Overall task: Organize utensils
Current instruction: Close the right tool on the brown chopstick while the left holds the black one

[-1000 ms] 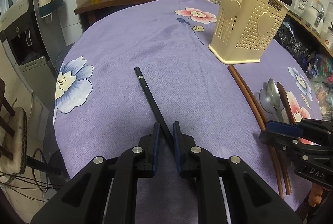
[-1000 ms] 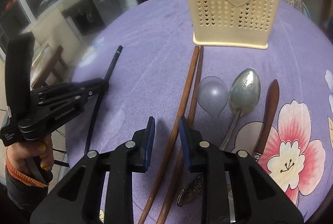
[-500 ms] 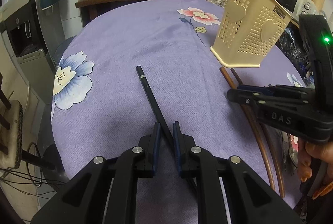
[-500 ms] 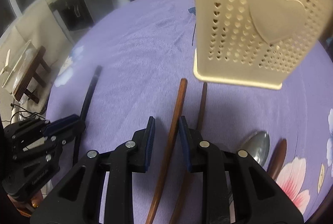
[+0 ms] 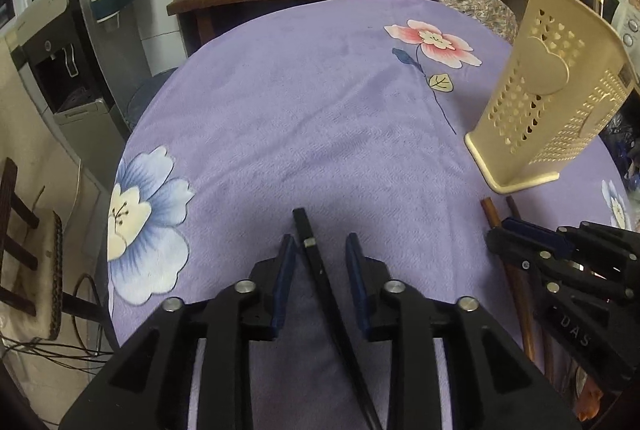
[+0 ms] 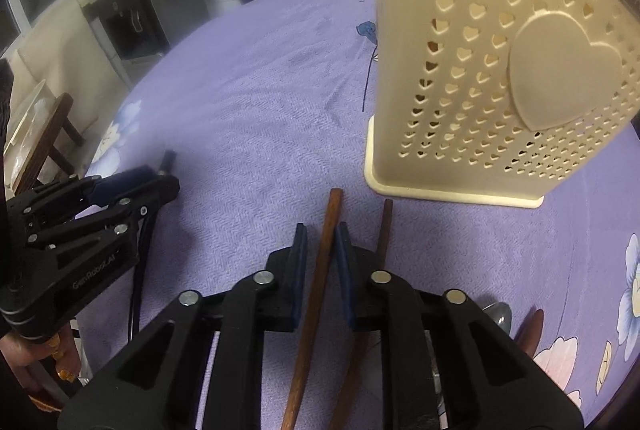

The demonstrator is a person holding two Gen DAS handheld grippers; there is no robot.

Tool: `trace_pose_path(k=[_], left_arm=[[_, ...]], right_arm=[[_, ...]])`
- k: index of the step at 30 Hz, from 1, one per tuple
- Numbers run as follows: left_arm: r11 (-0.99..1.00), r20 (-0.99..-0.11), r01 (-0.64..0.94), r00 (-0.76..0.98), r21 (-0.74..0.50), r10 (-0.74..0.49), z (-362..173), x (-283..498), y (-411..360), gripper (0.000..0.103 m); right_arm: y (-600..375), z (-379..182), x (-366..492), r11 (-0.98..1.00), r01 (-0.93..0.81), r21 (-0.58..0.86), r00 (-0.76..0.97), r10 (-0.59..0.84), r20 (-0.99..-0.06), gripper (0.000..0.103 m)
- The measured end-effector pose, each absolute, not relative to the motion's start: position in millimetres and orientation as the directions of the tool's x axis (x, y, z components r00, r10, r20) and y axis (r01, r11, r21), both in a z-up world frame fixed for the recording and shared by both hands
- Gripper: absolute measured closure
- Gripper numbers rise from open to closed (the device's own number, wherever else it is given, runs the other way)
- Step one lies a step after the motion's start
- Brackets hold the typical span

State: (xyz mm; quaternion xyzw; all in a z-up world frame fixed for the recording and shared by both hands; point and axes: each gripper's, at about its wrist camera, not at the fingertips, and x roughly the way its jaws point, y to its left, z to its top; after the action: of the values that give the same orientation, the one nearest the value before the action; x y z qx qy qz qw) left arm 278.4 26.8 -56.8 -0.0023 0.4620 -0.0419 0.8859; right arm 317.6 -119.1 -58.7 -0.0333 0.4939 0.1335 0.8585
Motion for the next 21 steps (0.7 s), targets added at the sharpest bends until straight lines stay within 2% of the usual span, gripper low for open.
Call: trace_pose_path(k=[1,8,14,21], left_arm=[[0.997,-0.818,0.073,0.571,-0.026,-0.063,-57,281,24,0.09],[0.997,-0.812,0.072,0.583,0.012,-0.032,-57,282,18,0.092],[0.995,-0.776,0.082,0.624,-0.051,-0.091,-38,270,17,0.093],[0.981,-0.668,0.156,0.719,-0.117,-0.195,18,229,12,0.093]], right_arm=[[-121,-59,319,0.961,-0.262,0.088,0.475,0.208,-0.855,0.093],[-131,-59,316,0.952,-0.27,0.144,0.47,0.26,-0.844,0.093],[-144,-39,303,0.936,-0.28,0.215,0.509,0.334,-0.793,0.094],[-166,13,272,0.904,-0.321,0.284,0.579,0.424,-0.696,0.094]])
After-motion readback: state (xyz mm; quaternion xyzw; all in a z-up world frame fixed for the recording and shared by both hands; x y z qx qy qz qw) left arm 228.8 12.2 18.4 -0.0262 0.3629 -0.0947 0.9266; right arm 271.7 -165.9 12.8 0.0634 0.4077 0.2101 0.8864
